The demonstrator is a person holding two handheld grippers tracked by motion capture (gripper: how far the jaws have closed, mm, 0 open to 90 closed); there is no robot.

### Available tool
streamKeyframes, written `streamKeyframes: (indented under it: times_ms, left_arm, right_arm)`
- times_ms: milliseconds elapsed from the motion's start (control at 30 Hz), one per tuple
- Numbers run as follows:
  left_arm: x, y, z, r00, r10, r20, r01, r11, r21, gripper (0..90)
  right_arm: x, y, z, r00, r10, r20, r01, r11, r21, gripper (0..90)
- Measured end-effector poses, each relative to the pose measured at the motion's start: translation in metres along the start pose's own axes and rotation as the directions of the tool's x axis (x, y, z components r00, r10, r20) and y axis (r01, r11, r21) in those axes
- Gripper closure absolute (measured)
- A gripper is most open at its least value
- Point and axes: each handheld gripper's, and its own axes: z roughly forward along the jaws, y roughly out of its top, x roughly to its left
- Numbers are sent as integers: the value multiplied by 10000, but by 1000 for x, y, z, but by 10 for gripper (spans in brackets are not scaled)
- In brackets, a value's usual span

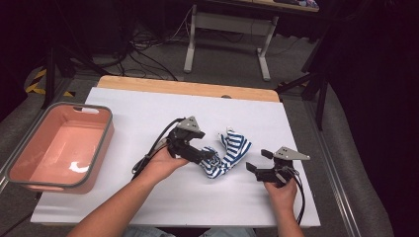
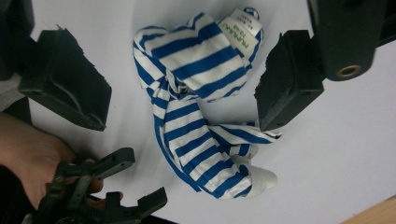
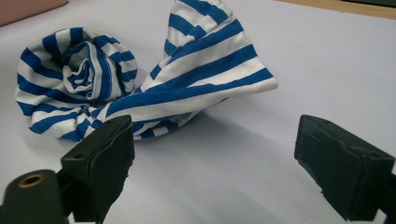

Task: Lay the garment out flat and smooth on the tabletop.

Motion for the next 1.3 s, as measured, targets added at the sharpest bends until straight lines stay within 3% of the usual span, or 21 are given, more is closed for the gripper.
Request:
streamKeyframes:
  times_ms: [200, 300, 333, 400, 567, 600, 633, 667, 700, 833, 1033, 1300]
  left_arm:
    - [2, 13, 26, 9997, 215, 64, -219, 9970, 740, 297]
    - [2, 16, 37, 9992, 391, -12, -386, 9905, 1322, 337]
    - [2, 16, 43, 9983, 553, -206, -511, 9849, 1653, 359]
    - [3, 16, 46, 9981, 557, -270, -500, 9827, 1782, 401]
    - [11, 12, 52, 9980, 413, -475, -284, 9686, 2469, 511]
    - [12, 11, 52, 9979, 395, -519, -245, 9648, 2618, 601]
    - [14, 10, 52, 9983, 313, -497, -166, 9622, 2717, 627]
    - [14, 10, 51, 9984, 193, -526, -41, 9611, 2762, 627]
    - [14, 9, 49, 9982, 196, -562, -31, 9602, 2794, 703]
    - [10, 7, 41, 9962, 360, -796, -116, 9577, 2876, 782]
    - [1, -2, 23, 9934, 559, -997, -300, 9693, 2442, 788]
    - [-2, -35, -12, 9949, -141, -996, 325, 9821, 1858, 798]
  right_arm:
    - [-5, -1, -2, 9995, 302, -130, -304, 9993, -199, 139]
    - [-6, -2, -3, 9990, 391, -233, -397, 9988, -282, 140]
    - [-6, -2, -3, 9990, 371, -262, -379, 9989, -289, 140]
    - [-5, -2, -3, 9990, 351, -287, -359, 9990, -281, 141]
    - [-5, -2, -3, 9989, 301, -353, -311, 9991, -293, 141]
    - [-5, -2, -3, 9988, 299, -391, -311, 9991, -296, 140]
    - [-5, -2, -3, 9986, 317, -435, -331, 9989, -319, 139]
    - [-5, -2, -3, 9986, 317, -435, -331, 9989, -319, 139]
    - [-5, -2, -3, 9986, 267, -458, -283, 9990, -336, 138]
    - [-4, -2, -3, 9984, 274, -501, -290, 9991, -310, 138]
    - [-4, -2, -4, 9980, 312, -558, -332, 9988, -355, 138]
    - [-4, -2, -4, 9976, 316, -615, -339, 9987, -375, 137]
